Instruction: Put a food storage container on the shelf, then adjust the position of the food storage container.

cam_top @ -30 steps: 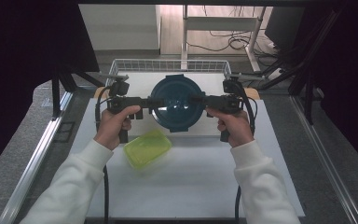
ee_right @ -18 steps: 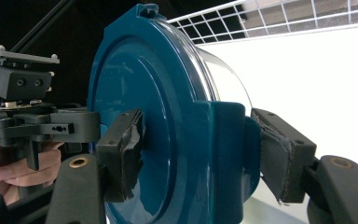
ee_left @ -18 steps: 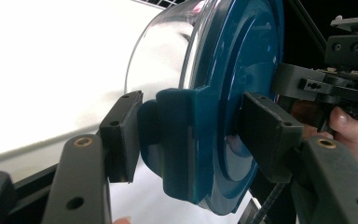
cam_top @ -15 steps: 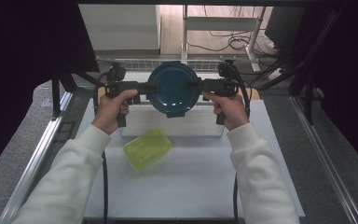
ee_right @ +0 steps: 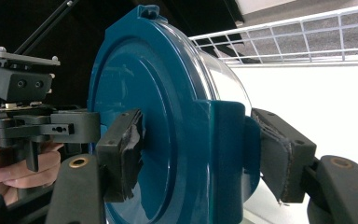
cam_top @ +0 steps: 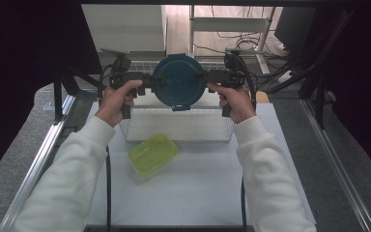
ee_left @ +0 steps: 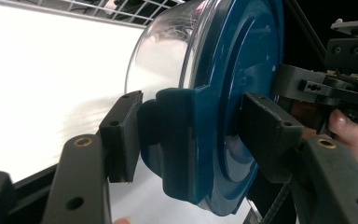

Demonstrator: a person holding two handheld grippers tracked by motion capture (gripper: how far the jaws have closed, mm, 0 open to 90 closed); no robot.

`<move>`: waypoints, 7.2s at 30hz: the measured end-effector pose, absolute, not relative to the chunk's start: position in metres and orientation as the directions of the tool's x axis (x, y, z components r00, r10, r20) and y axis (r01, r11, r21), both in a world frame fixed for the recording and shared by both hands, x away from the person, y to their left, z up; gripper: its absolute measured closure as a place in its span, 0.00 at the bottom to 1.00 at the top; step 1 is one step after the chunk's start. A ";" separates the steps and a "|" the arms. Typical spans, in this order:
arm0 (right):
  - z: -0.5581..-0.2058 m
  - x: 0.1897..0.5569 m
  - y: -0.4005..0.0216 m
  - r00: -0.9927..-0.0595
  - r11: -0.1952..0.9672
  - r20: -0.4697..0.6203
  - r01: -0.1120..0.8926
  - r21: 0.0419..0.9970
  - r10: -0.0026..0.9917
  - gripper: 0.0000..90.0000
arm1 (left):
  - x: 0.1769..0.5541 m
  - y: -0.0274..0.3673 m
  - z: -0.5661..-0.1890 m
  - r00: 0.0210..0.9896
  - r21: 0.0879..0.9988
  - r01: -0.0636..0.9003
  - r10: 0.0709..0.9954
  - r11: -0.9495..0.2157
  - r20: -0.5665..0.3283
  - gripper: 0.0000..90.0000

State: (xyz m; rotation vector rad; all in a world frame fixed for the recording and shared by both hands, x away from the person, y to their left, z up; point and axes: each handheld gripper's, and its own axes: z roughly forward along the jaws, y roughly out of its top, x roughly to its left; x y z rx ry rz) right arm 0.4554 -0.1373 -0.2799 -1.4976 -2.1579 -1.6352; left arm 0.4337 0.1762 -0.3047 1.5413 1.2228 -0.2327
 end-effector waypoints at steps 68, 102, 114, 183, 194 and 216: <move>-0.302 0.502 -0.128 -0.386 -0.057 0.503 0.747 0.662 0.773 0.07 | 0.487 0.179 -0.327 0.403 0.655 0.725 0.641 0.212 -0.653 0.21; -0.357 0.320 -0.207 -0.638 0.198 0.200 0.496 0.845 0.743 0.23 | 0.274 0.176 -0.401 0.614 0.818 0.552 0.743 -0.163 -0.267 0.30; -0.415 0.286 -0.228 -0.617 0.250 0.183 0.546 0.800 0.765 0.26 | 0.246 0.175 -0.451 0.579 0.757 0.618 0.774 -0.214 -0.254 0.28; -0.451 0.288 -0.236 -0.583 0.279 0.212 0.636 0.719 0.784 0.22 | 0.387 0.176 -0.474 0.580 0.607 0.653 0.815 -0.454 -0.014 1.00; -0.455 0.289 -0.233 -0.587 0.287 0.214 0.641 0.712 0.780 0.21 | 0.400 0.167 -0.486 0.582 0.548 0.666 0.812 -0.506 0.042 1.00; -0.459 0.290 -0.231 -0.584 0.290 0.218 0.650 0.702 0.782 0.21 | 0.385 0.136 -0.485 0.718 0.489 0.594 0.695 -0.639 0.037 1.00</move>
